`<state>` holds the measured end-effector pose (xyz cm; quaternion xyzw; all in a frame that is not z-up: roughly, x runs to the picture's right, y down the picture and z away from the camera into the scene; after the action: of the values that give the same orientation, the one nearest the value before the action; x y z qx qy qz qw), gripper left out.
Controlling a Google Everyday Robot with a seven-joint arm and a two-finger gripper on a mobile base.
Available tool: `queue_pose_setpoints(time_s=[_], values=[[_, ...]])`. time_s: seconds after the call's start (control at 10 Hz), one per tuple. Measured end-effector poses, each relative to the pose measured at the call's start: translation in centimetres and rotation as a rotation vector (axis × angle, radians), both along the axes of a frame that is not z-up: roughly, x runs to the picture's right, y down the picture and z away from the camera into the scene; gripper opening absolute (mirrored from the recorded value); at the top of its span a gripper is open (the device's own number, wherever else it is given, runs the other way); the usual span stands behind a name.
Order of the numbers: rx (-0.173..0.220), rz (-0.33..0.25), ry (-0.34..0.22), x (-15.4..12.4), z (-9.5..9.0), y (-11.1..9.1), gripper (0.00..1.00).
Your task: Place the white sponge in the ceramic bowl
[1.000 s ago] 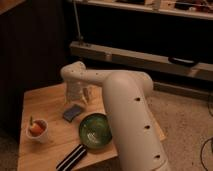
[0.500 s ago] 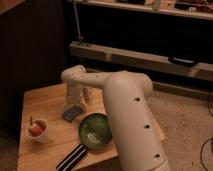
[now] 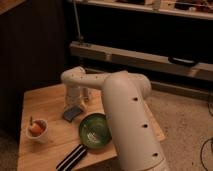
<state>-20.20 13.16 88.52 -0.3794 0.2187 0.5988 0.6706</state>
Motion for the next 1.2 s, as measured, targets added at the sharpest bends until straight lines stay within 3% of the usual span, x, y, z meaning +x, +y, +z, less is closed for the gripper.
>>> queue_pose_setpoints(time_s=[1.0, 1.2], values=[[0.004, -0.043, 0.025, -0.4, 0.8, 1.2, 0.80], [0.004, -0.053, 0.023, -0.5, 1.0, 1.3, 0.73]])
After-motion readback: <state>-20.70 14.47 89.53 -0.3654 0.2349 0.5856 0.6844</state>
